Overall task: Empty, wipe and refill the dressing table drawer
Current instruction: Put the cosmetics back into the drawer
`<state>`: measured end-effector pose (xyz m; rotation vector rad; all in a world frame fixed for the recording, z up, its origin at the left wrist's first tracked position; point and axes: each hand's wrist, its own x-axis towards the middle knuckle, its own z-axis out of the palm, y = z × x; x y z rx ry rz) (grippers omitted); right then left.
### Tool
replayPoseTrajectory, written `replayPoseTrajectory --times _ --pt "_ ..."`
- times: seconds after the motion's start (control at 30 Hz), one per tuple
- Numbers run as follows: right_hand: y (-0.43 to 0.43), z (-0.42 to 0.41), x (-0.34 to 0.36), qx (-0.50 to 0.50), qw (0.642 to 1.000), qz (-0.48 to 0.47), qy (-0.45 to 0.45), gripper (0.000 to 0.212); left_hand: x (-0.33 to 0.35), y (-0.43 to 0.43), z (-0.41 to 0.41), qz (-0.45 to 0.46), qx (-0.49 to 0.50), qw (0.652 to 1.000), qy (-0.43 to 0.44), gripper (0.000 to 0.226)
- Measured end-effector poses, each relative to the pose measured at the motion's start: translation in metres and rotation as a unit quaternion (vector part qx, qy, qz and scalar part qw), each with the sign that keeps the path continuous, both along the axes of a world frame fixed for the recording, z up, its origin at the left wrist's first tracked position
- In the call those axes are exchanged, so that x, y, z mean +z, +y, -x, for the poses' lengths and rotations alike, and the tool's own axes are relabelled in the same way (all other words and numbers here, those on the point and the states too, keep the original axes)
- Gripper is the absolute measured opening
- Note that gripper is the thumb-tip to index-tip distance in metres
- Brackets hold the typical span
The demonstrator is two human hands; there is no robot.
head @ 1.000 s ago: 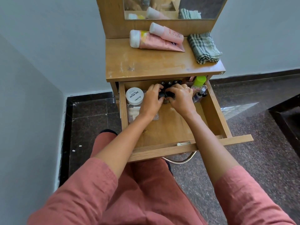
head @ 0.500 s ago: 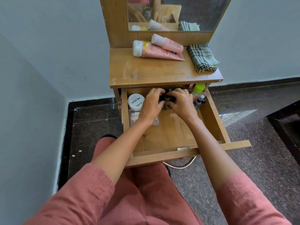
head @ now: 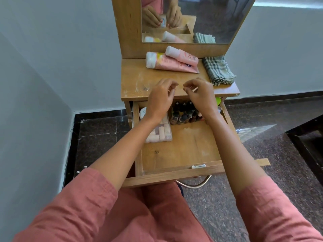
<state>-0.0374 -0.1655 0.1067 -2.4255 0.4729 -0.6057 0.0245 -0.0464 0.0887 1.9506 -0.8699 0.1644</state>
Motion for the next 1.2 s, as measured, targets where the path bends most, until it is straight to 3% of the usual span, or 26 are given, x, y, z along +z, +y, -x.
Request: replayPoseTrajectory --times 0.17,0.33,0.6,0.97,1.2 --pt "-0.018 -0.034 0.014 -0.025 0.999 -0.008 -0.028 0.019 0.018 -0.003 -0.034 0.01 0.049 0.999 -0.014 0.02" --pt "-0.033 -0.063 0.018 -0.031 0.999 0.019 -0.006 0.037 0.013 0.001 -0.077 -0.04 0.112 0.992 0.034 0.046" --pt "-0.06 -0.088 0.018 -0.009 0.999 0.035 0.04 0.048 0.004 0.002 -0.11 -0.081 0.074 0.984 0.141 0.074" --pt "-0.073 -0.095 0.016 0.012 0.988 0.115 0.104 0.046 0.009 0.001 -0.121 -0.006 0.052 0.975 0.217 0.053" --pt "-0.063 -0.08 0.018 0.037 0.994 0.073 0.077 0.046 0.016 0.016 -0.104 0.037 0.064 0.974 0.215 0.04"
